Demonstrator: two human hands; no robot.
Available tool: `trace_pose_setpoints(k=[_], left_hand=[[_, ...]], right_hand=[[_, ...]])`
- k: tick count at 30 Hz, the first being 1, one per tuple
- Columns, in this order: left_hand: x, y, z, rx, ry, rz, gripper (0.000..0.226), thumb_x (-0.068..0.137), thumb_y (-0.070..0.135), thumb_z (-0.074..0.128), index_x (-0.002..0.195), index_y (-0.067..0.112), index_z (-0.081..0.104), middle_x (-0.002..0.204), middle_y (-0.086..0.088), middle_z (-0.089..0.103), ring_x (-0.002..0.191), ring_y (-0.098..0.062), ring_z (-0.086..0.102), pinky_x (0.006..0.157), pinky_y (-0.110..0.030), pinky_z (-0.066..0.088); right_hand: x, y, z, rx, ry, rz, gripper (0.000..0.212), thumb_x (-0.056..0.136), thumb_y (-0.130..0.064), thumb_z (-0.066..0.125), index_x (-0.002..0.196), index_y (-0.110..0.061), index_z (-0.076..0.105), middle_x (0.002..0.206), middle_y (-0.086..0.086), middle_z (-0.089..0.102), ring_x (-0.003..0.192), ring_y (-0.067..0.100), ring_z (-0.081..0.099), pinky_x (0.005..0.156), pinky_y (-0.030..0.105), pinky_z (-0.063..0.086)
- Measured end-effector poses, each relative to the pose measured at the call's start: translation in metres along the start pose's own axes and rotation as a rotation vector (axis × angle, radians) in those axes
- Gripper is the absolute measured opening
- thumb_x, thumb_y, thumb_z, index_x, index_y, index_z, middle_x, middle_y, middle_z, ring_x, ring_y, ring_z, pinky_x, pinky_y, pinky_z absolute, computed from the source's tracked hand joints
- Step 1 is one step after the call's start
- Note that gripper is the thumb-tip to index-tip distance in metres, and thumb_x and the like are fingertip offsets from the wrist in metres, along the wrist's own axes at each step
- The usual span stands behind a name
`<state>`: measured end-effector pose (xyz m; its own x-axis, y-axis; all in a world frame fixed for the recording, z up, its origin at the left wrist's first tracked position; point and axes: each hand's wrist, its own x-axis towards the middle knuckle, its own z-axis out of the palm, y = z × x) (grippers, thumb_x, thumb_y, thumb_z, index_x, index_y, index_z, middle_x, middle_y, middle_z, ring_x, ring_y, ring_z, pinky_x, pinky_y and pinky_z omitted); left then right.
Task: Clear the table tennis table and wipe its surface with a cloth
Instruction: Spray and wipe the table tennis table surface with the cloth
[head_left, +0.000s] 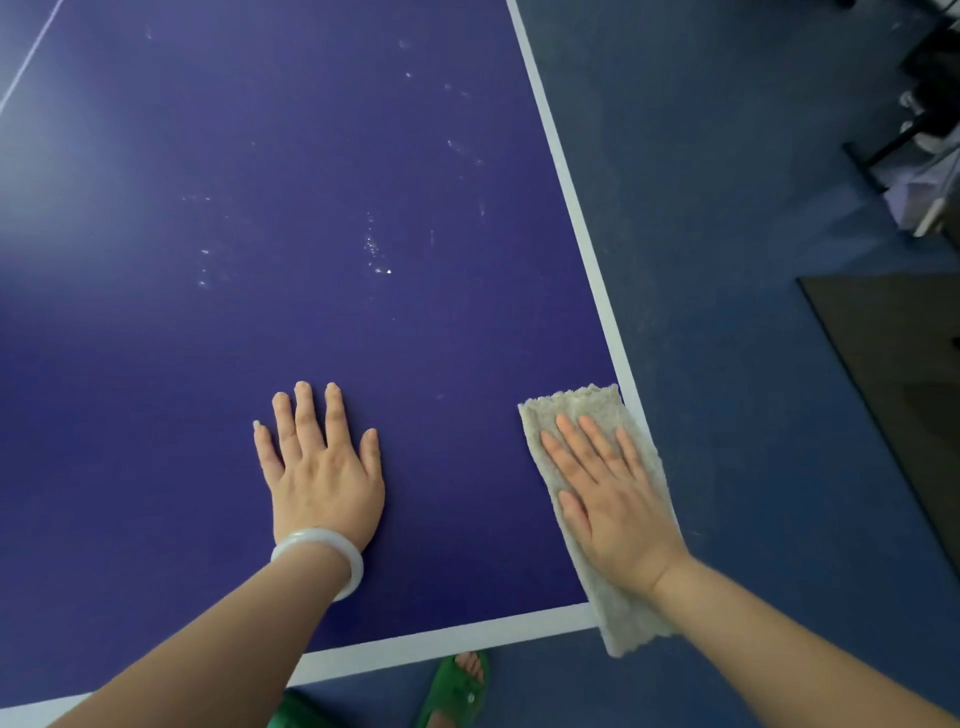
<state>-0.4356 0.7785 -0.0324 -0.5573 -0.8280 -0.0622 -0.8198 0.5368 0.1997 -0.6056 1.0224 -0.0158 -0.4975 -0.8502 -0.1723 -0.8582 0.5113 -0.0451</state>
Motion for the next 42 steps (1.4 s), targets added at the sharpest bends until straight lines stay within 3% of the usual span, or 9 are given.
trace_pose_setpoints(k=[4,7,11,16,23,29,35,38,42], left_hand=[[0.000,0.001,0.001,0.031,-0.007,-0.012,0.067,0.099,0.049,0.012,0.157,0.016,0.011,0.165,-0.010,0.005,0.152,-0.026,-0.007,0.122,-0.048,-0.008],[0.001,0.001,0.003,0.032,0.006,-0.011,0.068,0.098,0.049,0.013,0.157,0.016,0.015,0.164,-0.010,0.009,0.152,-0.027,-0.004,0.122,-0.048,-0.006],[0.001,0.000,0.002,0.025,0.004,-0.014,0.067,0.099,0.048,0.017,0.157,0.015,0.016,0.164,-0.011,0.009,0.152,-0.026,-0.004,0.122,-0.048,-0.006],[0.001,0.002,0.003,0.036,0.016,-0.005,0.066,0.099,0.047,0.018,0.156,0.013,0.020,0.163,-0.013,0.014,0.152,-0.029,0.000,0.122,-0.051,-0.002],[0.000,-0.002,0.011,0.051,0.055,0.007,0.066,0.100,0.046,0.017,0.154,0.011,0.024,0.161,-0.015,0.019,0.151,-0.031,0.006,0.122,-0.051,0.000],[0.001,0.000,0.011,0.058,0.063,-0.007,0.061,0.102,0.042,0.019,0.155,0.012,0.025,0.161,-0.015,0.020,0.151,-0.030,0.007,0.122,-0.051,0.002],[0.001,-0.002,0.012,0.075,0.073,0.002,0.062,0.101,0.042,0.018,0.154,0.011,0.028,0.160,-0.016,0.023,0.151,-0.032,0.011,0.122,-0.053,0.006],[0.000,-0.002,0.012,0.073,0.077,0.011,0.067,0.098,0.046,0.018,0.153,0.010,0.030,0.159,-0.017,0.025,0.150,-0.032,0.012,0.121,-0.054,0.007],[0.001,-0.002,0.013,0.083,0.083,0.016,0.066,0.099,0.046,0.018,0.152,0.009,0.030,0.159,-0.017,0.026,0.150,-0.033,0.013,0.121,-0.054,0.007]], right_hand=[[0.076,0.036,-0.012,-0.006,0.010,0.131,0.055,0.102,-0.041,0.008,0.156,-0.036,0.001,0.164,-0.015,-0.001,0.151,0.007,-0.009,0.122,0.052,-0.002],[0.109,0.035,-0.017,0.044,-0.013,0.248,0.054,0.102,-0.042,0.006,0.155,-0.038,-0.008,0.164,-0.016,-0.010,0.150,0.008,-0.014,0.121,0.054,-0.001],[0.039,0.019,-0.006,0.076,0.019,0.201,0.055,0.103,-0.042,0.007,0.157,-0.034,-0.002,0.164,-0.012,-0.009,0.151,0.012,-0.011,0.121,0.056,0.011],[-0.029,0.024,0.002,0.119,-0.050,0.103,0.057,0.104,-0.039,0.016,0.158,-0.030,0.000,0.165,-0.011,-0.006,0.152,0.015,-0.005,0.117,0.047,0.032],[0.097,0.060,-0.012,0.131,0.010,0.107,0.058,0.101,-0.042,0.004,0.157,-0.029,-0.002,0.165,-0.010,-0.009,0.150,0.010,-0.016,0.123,0.043,0.017],[0.190,0.070,-0.027,0.155,0.041,0.255,0.056,0.105,-0.037,0.013,0.157,-0.025,-0.001,0.165,-0.005,-0.008,0.151,0.014,-0.013,0.123,0.045,0.012],[0.081,0.043,-0.007,0.220,0.065,0.264,0.061,0.102,-0.040,0.007,0.158,-0.019,-0.003,0.164,-0.006,-0.016,0.149,0.010,-0.019,0.124,0.036,0.006],[0.034,0.037,-0.005,0.297,0.062,0.241,0.057,0.104,-0.039,0.013,0.156,-0.023,-0.005,0.162,-0.012,-0.020,0.148,0.004,-0.020,0.119,0.027,0.014],[0.070,0.047,-0.009,0.268,0.074,0.251,0.060,0.102,-0.041,0.010,0.157,-0.022,-0.003,0.163,-0.008,-0.018,0.148,0.008,-0.020,0.122,0.033,0.012]])
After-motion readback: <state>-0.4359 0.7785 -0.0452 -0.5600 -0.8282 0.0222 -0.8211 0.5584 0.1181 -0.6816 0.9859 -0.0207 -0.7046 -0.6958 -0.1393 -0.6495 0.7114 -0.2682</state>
